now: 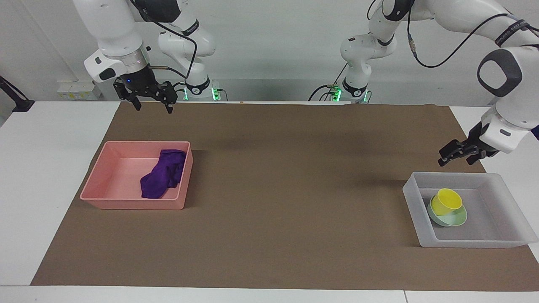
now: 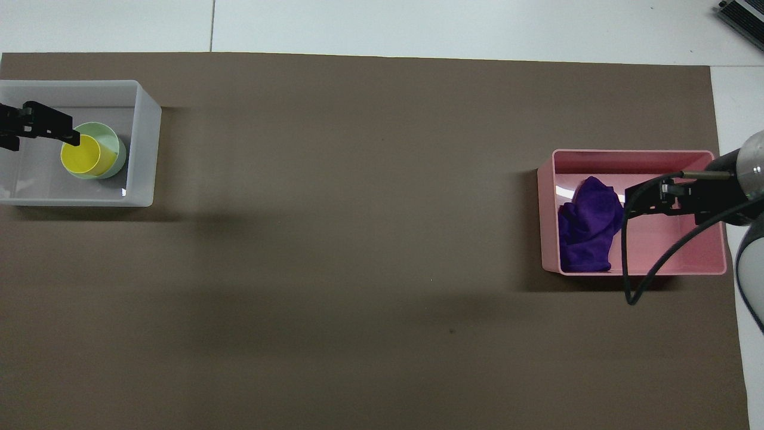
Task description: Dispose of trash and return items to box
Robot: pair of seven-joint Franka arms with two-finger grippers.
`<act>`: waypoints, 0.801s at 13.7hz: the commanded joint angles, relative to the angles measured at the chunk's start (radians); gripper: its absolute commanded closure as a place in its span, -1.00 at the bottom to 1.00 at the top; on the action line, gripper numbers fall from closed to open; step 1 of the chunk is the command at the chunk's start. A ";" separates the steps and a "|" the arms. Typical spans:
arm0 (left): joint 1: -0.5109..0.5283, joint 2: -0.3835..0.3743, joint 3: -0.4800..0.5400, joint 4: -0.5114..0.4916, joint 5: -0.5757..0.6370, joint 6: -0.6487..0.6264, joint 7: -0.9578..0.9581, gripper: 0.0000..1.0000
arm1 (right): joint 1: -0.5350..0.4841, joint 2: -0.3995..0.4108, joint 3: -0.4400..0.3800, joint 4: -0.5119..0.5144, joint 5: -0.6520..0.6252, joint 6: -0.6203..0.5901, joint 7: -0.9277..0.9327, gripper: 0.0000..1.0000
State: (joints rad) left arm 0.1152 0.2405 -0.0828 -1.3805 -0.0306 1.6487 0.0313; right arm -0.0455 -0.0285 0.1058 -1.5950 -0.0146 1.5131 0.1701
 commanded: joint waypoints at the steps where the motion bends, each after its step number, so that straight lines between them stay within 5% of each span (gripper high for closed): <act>1: -0.041 -0.119 0.006 -0.038 0.023 -0.110 -0.039 -1.00 | -0.014 -0.021 0.000 -0.020 0.022 0.003 -0.027 -1.00; 4: -0.097 -0.213 0.011 -0.141 0.027 -0.136 -0.065 -1.00 | -0.022 -0.019 0.000 -0.020 0.022 0.003 -0.027 -1.00; 11: -0.126 -0.215 0.012 -0.115 0.060 -0.188 -0.053 -1.00 | -0.020 -0.019 0.000 -0.020 0.021 0.019 -0.027 -1.00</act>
State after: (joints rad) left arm -0.0081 0.0416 -0.0805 -1.4947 0.0098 1.4942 -0.0209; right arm -0.0506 -0.0285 0.1016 -1.5950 -0.0146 1.5141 0.1701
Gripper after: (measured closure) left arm 0.000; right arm 0.000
